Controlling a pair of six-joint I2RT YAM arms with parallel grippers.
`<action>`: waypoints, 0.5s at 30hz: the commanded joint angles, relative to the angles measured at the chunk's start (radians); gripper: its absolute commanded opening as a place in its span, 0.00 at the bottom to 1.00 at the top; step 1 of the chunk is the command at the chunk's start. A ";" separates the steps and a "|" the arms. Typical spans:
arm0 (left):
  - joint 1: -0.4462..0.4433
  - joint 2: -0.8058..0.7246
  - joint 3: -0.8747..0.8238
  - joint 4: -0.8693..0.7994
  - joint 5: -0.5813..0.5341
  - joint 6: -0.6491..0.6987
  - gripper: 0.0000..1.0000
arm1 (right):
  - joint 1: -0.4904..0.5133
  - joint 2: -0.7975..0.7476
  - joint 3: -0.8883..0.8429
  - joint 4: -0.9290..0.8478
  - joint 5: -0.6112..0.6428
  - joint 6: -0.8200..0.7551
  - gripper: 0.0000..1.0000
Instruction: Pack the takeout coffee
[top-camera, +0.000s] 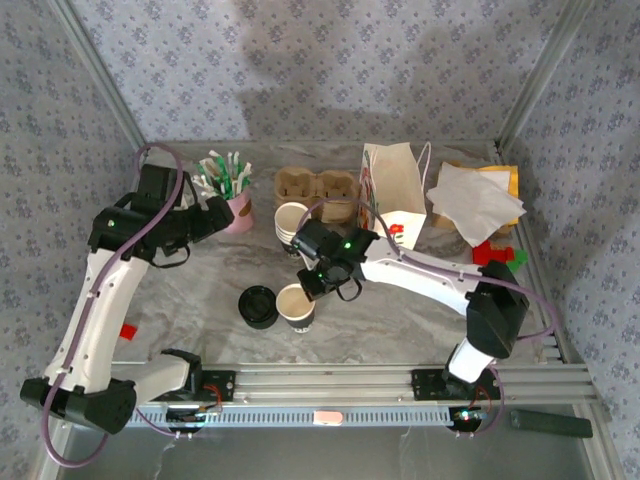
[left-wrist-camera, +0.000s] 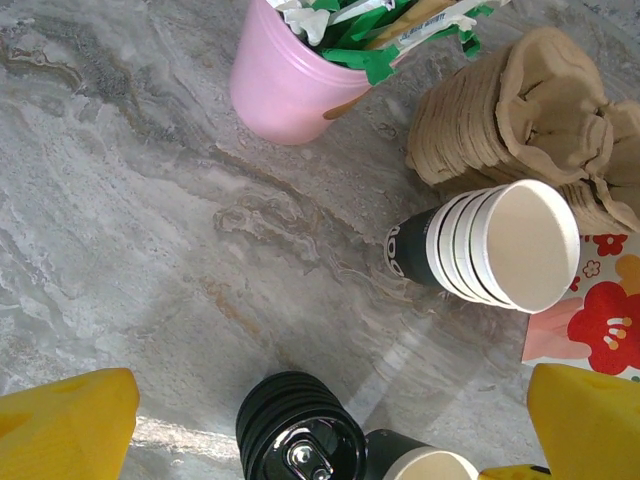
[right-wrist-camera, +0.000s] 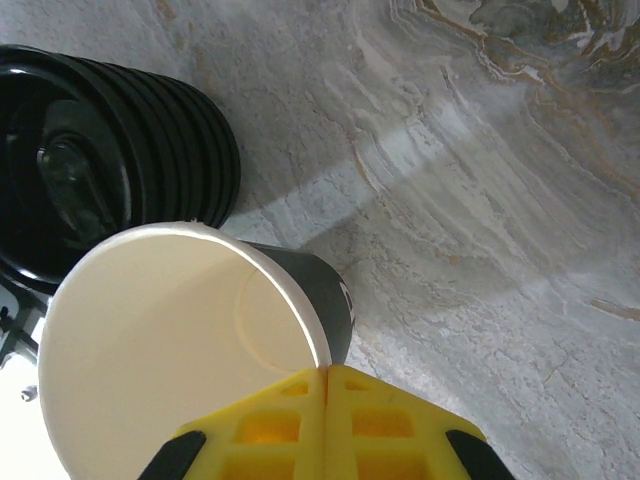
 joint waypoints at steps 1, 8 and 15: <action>-0.006 0.002 0.011 0.008 0.006 -0.006 1.00 | 0.005 0.021 0.041 -0.016 -0.018 0.005 0.05; -0.006 -0.002 0.013 0.001 -0.008 0.004 1.00 | -0.002 -0.022 0.098 -0.093 0.005 0.012 0.28; -0.024 -0.004 -0.002 0.008 -0.014 0.008 1.00 | -0.114 -0.068 0.203 -0.140 -0.008 0.060 0.52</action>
